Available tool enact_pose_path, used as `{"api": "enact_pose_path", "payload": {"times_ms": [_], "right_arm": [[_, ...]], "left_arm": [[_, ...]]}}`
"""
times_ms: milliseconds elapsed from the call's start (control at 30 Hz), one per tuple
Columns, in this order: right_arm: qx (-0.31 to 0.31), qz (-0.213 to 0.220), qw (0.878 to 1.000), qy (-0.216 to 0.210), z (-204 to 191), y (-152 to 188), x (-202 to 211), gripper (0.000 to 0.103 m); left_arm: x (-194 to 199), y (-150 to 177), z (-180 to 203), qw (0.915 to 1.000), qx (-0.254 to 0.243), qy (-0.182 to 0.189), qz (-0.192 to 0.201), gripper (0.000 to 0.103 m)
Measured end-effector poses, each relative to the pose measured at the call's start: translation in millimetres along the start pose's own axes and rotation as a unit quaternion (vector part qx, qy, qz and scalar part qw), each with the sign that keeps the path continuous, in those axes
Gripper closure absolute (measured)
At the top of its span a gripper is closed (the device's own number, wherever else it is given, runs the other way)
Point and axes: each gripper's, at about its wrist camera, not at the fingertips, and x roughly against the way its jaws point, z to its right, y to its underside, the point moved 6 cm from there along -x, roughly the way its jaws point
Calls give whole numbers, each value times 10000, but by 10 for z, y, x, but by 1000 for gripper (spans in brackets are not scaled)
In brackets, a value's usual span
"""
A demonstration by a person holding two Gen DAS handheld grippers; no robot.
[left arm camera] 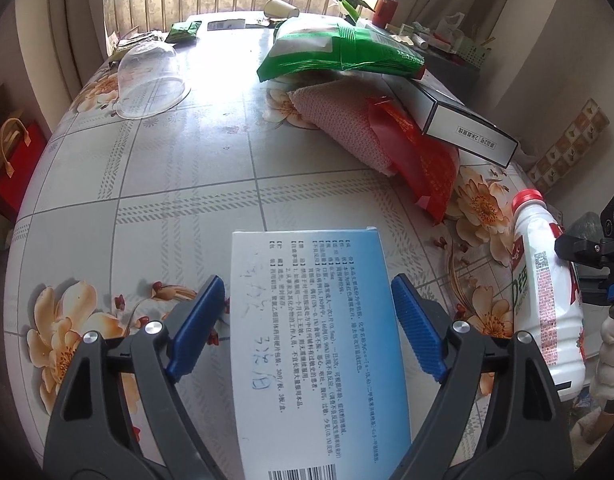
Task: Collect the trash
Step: 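Grasp the white printed box with the left tool while the right tool grasps the AD milk bottle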
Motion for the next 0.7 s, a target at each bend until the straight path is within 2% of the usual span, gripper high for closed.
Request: {"api": "enact_pose_path", "payload": {"times_ms": [167, 300, 433, 567, 700], "right_arm": [[-177, 10, 9996, -198, 27, -31, 1, 35], [-101, 46, 9998, -169, 10, -26, -2, 36], [-1, 67, 9999, -94, -20, -30, -22, 36], [61, 93, 9999, -41, -45, -12, -16, 36], [55, 126, 9999, -20, -28, -15, -14, 38]], "left_arm": [[-24, 18, 60, 9995, -233, -190, 21, 22], [-41, 43, 109, 9983, -455, -369, 17, 22], [-35, 50, 115, 9985, -432, -346, 17, 23], [-11, 51, 97, 9988, -365, -311, 44, 31], [11, 50, 69, 9995, -245, -195, 56, 31]]}}
